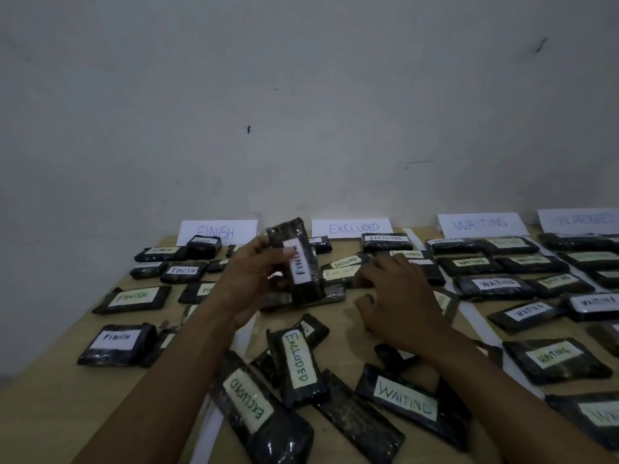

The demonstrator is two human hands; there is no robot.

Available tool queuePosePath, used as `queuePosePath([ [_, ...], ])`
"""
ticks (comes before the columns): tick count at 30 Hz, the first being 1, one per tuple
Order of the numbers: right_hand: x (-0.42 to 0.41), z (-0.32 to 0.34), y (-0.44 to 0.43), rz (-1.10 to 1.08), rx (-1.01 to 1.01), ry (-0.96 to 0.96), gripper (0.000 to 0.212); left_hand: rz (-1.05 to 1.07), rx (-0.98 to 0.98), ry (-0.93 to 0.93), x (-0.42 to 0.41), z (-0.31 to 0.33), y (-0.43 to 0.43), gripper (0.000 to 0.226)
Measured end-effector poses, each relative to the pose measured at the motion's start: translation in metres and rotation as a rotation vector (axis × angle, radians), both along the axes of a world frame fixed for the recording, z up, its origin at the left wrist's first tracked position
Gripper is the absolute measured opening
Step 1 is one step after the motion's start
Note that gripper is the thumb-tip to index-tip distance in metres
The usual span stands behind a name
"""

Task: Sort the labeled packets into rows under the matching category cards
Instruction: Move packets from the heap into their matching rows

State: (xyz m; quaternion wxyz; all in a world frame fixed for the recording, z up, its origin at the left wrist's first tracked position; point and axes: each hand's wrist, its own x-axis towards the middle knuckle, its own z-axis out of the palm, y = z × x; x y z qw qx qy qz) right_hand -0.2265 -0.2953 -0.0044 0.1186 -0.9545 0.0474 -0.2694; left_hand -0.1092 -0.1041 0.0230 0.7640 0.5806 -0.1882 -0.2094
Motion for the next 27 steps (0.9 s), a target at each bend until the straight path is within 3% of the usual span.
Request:
queuePosePath([
  [3,0.008,0.003,0.018,0.124,0.041,-0.004,0.02,0.075,-0.046,-0.022,-0.005,0.004,0.031,0.013],
  [5,0.009,0.002,0.029,0.198,0.094,0.054,0.019,0.103,0.023,-0.097,-0.011,0.0,0.06,0.015],
  [9,0.006,-0.002,0.04,0.304,0.165,0.224,0.016,0.137,0.297,-0.275,-0.024,-0.014,0.124,0.031],
  [13,-0.003,0.003,0.046,0.36,0.202,0.332,0.018,0.141,0.629,-0.398,-0.033,-0.031,0.167,0.021],
  [17,-0.015,0.006,0.052,0.375,0.214,0.402,0.02,0.048,0.797,-0.52,-0.039,-0.046,0.176,0.02],
  [21,-0.023,-0.004,0.055,0.343,0.219,0.45,0.017,0.028,0.868,-0.642,-0.034,-0.049,0.177,0.022],
  [27,-0.029,-0.012,0.048,0.332,0.287,0.442,0.026,0.039,0.866,-0.636,-0.029,-0.054,0.186,0.027],
])
